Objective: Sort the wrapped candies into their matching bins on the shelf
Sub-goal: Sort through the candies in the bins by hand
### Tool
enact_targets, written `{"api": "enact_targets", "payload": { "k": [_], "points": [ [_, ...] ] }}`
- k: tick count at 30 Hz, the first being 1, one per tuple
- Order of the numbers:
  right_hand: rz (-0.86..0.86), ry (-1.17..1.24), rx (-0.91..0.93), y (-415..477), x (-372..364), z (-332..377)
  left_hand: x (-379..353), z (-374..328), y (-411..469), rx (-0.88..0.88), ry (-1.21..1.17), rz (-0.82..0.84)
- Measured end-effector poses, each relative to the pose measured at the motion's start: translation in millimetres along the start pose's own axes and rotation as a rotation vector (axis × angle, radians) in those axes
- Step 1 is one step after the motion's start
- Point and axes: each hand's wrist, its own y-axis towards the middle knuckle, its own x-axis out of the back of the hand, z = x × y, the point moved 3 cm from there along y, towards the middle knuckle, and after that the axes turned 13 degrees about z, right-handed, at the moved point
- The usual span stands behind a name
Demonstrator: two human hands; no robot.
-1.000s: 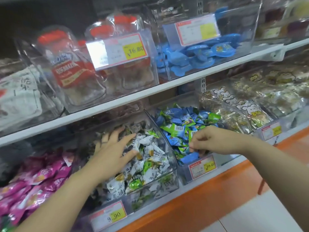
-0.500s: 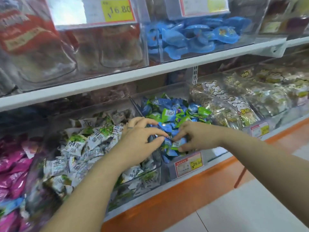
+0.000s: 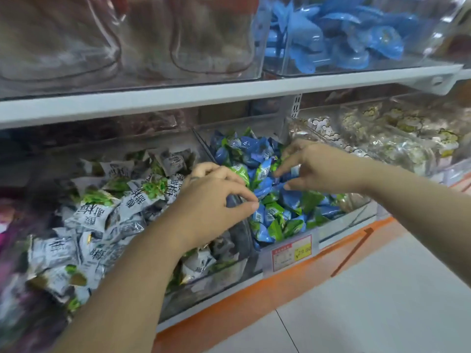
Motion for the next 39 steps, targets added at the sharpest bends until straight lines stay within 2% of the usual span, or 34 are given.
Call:
{"api": "enact_targets", "payload": {
  "k": [1,2,4,5,6,8,12,19,32,36,39],
  "points": [
    [0.064,0.090,0.033,-3.3,1.2,8.3,-0.2,0.0,-0.1,0.000,0.004,0.004],
    [0.212,0.242,0.043,-5.6,-2.6,17.8,-0.5,0.4,0.4,-0.002,0.007,0.005],
    [0.617,0.513,-0.020,-8.8,-21.2,35.1,-0.8,1.3,1.0,-0.010,0.002,-0.001],
    [0.784,0.524,-0.065,-9.4,-30.6,39.7,-1.1,1.8,1.6,-0.014,-0.005,-0.001],
    [0.882,0.503,-0.098,-8.2,-37.4,42.7,-1.6,2.6,1.9,-0.015,-0.011,0.001],
    [0.953,0.506,-0.142,-1.7,-43.8,46.1,-2.0,2.9,1.7,-0.018,-0.024,0.003],
    [0.853,0.445,-0.149,8.1,-38.5,40.3,-1.4,0.8,1.1,-0.027,-0.004,-0.002],
    [0.512,0.340,-0.113,12.3,-18.7,9.6,-0.4,1.3,1.0,-0.025,-0.010,0.004],
    [0.378,0.267,-0.071,14.6,-11.8,1.9,0.9,2.3,1.5,-0.031,-0.043,0.008],
    [0.260,0.470,-0.020,-4.2,2.3,2.9,0.9,5.2,4.0,-0.042,-0.057,-0.001],
    [0.136,0.434,-0.050,-29.4,11.2,-6.6,0.5,5.5,4.5,-0.042,-0.058,-0.014]
  ]
}}
